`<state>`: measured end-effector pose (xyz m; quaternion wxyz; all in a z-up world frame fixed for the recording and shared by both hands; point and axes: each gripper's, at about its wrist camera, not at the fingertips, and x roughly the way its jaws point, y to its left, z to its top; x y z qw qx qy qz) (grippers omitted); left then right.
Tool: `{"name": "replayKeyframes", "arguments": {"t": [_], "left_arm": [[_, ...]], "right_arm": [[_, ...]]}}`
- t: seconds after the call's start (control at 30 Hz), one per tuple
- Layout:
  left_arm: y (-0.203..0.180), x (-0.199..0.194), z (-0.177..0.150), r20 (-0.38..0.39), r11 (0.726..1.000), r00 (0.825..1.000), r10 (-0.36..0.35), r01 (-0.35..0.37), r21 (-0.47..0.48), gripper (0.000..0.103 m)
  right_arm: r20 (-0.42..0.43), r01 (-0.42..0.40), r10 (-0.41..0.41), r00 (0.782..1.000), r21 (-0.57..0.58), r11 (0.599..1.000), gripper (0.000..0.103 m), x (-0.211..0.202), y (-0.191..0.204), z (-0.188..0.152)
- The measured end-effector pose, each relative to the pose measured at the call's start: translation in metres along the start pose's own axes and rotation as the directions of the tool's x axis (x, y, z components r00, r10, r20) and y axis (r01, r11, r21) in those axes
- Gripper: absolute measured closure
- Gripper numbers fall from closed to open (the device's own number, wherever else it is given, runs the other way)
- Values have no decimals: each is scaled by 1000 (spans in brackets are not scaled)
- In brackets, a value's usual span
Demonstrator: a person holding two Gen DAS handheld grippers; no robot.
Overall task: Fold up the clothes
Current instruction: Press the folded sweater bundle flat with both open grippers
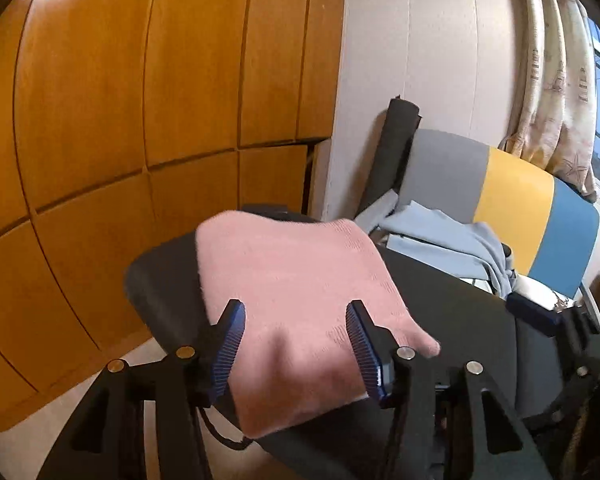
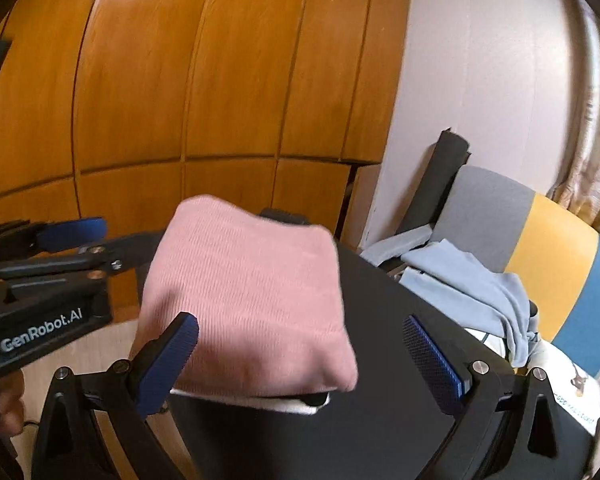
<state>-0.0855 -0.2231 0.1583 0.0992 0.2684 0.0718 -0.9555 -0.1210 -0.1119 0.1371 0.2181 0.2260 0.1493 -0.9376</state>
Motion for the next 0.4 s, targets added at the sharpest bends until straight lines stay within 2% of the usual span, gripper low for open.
{"name": "replayKeyframes", "arguments": {"t": [0.17,0.4], "left_arm": [[-9,10,-8,-17,1000,1000,4,-4,20,49],[-7,-5,-14,30,1000,1000,5,-5,17,55]], "right_arm": [[-41,-25,25,999,-1,1000,0,20,3,-4],[-74,-34,37,997,38,999,0,21,-11,-14]]}}
